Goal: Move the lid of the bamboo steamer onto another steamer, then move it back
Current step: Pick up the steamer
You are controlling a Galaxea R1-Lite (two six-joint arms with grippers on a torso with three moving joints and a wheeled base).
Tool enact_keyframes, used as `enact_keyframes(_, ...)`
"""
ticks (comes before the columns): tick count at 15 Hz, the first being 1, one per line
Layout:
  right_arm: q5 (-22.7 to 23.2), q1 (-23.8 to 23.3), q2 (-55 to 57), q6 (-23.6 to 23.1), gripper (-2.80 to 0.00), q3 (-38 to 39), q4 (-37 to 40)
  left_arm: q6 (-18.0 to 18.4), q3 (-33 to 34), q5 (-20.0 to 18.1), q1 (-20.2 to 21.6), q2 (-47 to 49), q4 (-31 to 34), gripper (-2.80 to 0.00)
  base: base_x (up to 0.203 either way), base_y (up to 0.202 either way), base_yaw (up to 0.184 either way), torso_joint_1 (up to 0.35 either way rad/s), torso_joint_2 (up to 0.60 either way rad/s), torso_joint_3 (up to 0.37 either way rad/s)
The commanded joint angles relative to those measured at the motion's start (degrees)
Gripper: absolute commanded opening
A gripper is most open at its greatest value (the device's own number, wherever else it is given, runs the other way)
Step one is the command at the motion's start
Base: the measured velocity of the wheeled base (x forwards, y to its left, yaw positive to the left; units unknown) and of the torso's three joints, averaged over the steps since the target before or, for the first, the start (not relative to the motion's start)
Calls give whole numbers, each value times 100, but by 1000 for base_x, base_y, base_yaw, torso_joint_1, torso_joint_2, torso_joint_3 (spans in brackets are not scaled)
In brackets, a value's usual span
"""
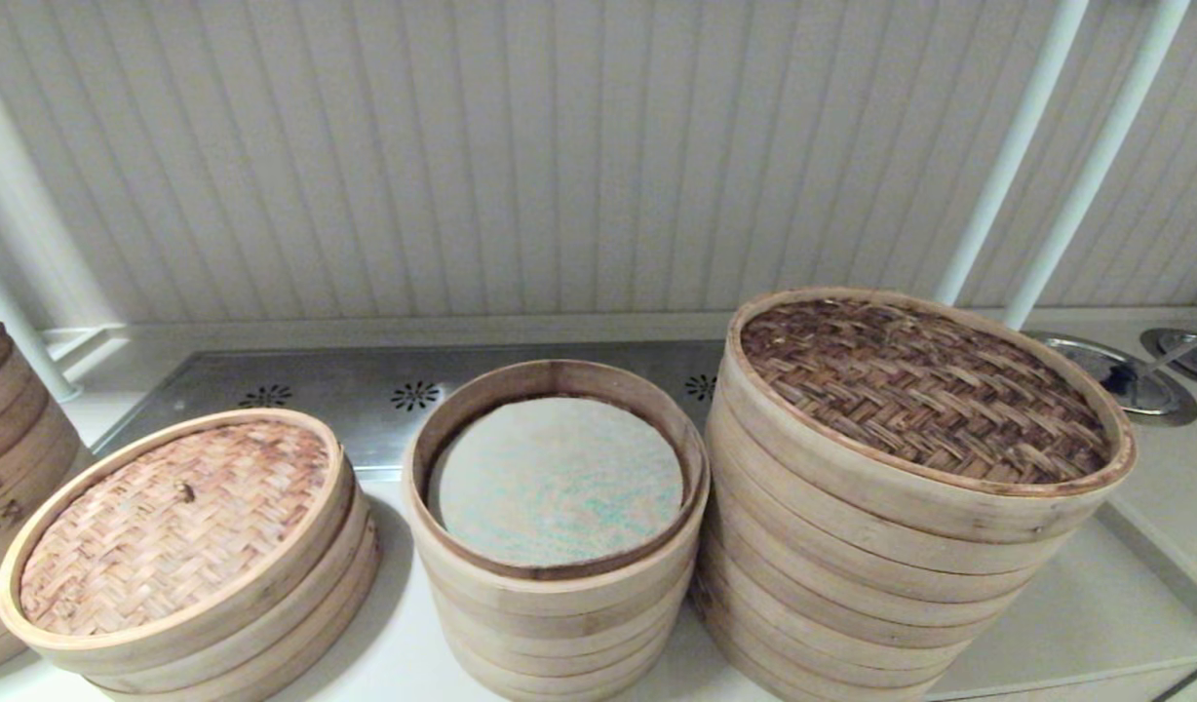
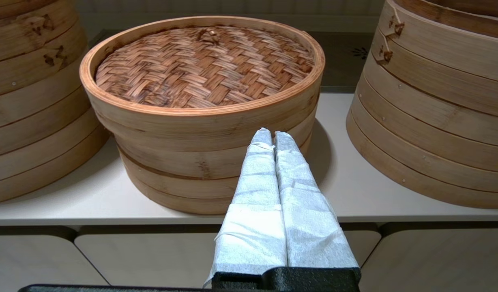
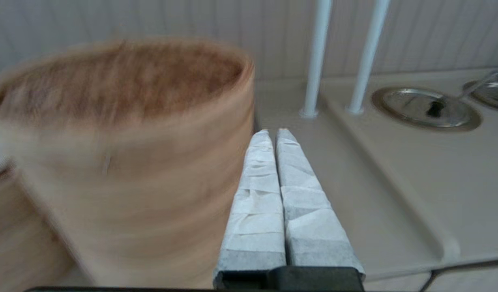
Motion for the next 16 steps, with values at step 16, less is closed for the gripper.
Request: enact_keyframes(16,-2079,2684,4241,131,-280,-2921,-1,-4,0,2,0,-1,-1,-280,0,0,0,0,0,0)
